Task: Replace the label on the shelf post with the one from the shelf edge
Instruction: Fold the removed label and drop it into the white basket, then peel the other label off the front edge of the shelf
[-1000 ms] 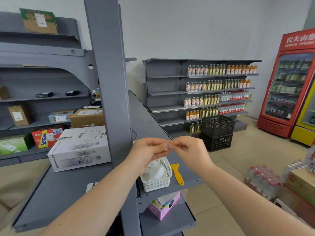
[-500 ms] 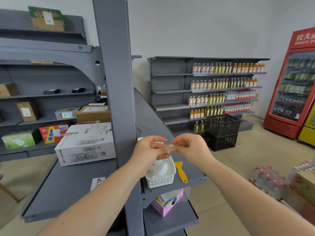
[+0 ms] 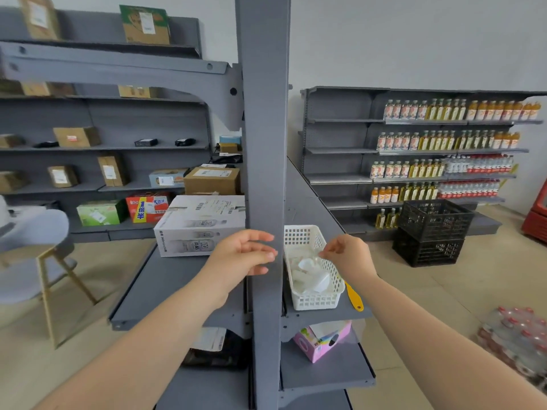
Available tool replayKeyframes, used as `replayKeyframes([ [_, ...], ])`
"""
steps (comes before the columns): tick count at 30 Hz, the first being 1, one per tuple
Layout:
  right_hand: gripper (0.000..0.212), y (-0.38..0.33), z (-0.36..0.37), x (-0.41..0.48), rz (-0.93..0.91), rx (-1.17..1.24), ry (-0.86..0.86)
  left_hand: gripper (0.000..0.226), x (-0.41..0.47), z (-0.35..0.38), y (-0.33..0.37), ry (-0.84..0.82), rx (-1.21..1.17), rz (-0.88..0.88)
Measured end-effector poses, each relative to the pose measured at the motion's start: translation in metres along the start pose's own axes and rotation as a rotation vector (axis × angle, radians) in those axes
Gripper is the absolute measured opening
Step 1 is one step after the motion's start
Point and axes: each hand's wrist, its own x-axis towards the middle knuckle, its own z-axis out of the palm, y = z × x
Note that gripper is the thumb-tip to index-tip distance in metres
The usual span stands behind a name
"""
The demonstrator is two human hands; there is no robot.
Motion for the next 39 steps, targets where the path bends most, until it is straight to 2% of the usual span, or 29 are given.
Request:
replayKeyframes([
  [5,0.004,0.010,0.029,0.009,-0.003,-0.080,-0.054,0.025,-0.007,-0.031,-0.011,0.121,-0.036,-0.040],
  [10,0.011,0.019,0.049,0.016,0.018,-0.188,-0.090,0.028,-0.013,-0.058,-0.028,0.278,-0.086,-0.096],
  [17,0.010,0.030,0.056,0.018,0.026,-0.262,-0.081,0.028,-0.020,-0.078,-0.037,0.376,-0.129,-0.136],
  [19,0.010,0.032,0.055,0.017,-0.038,-0.294,-0.053,0.029,-0.021,-0.081,-0.040,0.391,-0.135,-0.144],
  [24,0.015,0.013,0.043,0.001,-0.204,-0.074,0.118,0.029,-0.025,-0.092,-0.050,0.424,-0.148,-0.167],
  [27,0.014,-0.012,0.042,-0.028,-0.298,0.084,0.140,0.029,-0.028,-0.103,-0.058,0.458,-0.170,-0.176],
  [32,0.013,-0.040,0.072,-0.080,-0.487,0.240,-0.011,0.026,-0.036,-0.119,-0.072,0.499,-0.193,-0.209],
  [35,0.015,-0.039,0.106,-0.093,-0.581,0.201,-0.171,0.023,-0.040,-0.126,-0.081,0.511,-0.193,-0.215],
  [39,0.019,-0.033,0.152,-0.090,-0.564,0.060,-0.417,0.022,-0.041,-0.127,-0.094,0.511,-0.181,-0.256],
])
